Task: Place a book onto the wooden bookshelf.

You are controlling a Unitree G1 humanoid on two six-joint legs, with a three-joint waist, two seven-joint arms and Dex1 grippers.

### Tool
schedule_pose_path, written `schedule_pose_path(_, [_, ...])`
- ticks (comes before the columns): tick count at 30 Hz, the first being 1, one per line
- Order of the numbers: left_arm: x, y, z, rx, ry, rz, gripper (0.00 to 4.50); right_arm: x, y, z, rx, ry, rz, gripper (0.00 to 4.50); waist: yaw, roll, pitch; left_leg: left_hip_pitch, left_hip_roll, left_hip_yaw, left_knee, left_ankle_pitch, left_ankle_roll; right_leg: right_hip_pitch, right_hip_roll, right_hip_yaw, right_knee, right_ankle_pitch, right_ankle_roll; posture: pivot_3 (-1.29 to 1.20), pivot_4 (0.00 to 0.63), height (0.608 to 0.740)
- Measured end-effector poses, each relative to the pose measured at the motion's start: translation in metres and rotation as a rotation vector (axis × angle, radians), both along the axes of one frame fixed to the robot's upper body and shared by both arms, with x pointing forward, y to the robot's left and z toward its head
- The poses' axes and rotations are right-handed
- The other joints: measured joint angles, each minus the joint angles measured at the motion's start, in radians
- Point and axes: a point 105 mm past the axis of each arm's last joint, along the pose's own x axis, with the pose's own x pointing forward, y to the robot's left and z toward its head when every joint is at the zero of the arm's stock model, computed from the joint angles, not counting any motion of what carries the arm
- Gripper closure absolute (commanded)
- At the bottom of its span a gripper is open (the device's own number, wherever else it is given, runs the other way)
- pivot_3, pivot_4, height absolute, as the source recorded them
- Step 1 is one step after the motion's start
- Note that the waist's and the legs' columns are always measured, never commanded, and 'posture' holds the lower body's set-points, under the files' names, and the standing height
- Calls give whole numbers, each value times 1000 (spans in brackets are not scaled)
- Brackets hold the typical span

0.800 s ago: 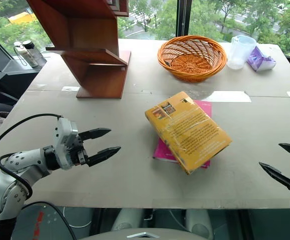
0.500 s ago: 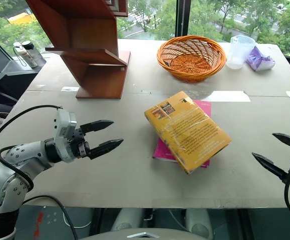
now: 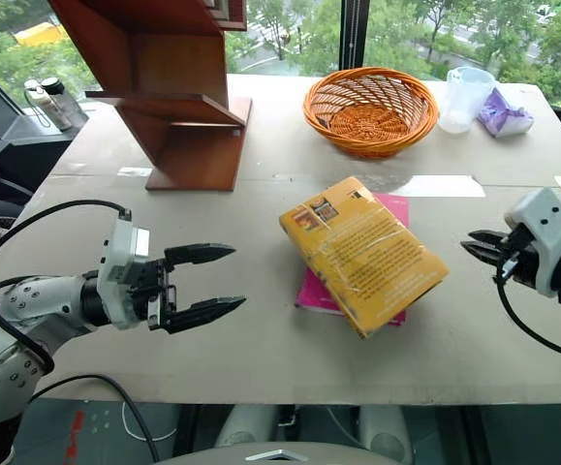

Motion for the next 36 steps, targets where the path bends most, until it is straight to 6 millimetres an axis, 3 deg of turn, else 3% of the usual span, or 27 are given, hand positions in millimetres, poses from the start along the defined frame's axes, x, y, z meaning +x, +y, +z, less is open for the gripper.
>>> schedule_pose_path(7, [-8, 3, -12, -14, 44, 60, 0, 18, -2, -13, -159, 48, -21, 4468, 0, 0, 0, 0, -1, 1, 0, 0, 0, 0, 1, -1, -1, 0, 0, 0, 150, 733])
schedule_pose_path(11, [-10, 4, -12, -24, 37, 96, 0, 15, 0, -22, -217, 122, -14, 4468, -1, 0, 0, 0, 0, 1, 0, 0, 0, 0, 0, -1, -1, 0, 0, 0, 150, 733])
schedule_pose_path(22, [-13, 7, -21, -19, 41, 155, 0, 16, 47, -42, -217, 150, 138, 4468, -2, 0, 0, 0, 0, 1, 0, 0, 0, 0, 2, -1, -1, 0, 0, 0, 150, 733])
schedule_pose_path(29, [-8, 12, -25, -9, 59, 225, 0, 22, 74, -33, -162, 90, 190, 4468, 2, 0, 0, -1, -1, 0, 0, 0, 0, 0, 2, -2, -1, 0, 0, 0, 150, 733])
schedule_pose_path(33, [3, 16, -27, -18, 111, 289, 0, 16, 68, -36, -139, 73, 180, 4468, 5, 0, 0, -1, -1, 0, 0, 0, 0, 1, 2, -3, 0, 0, 0, 0, 150, 733])
schedule_pose_path(36, [18, 18, -32, -59, 271, 342, 0, 0, 48, -24, 34, 18, 166, 4468, 16, 0, 0, 0, -1, -1, 1, 0, 0, 2, 4, -3, 0, 0, 1, 0, 150, 733])
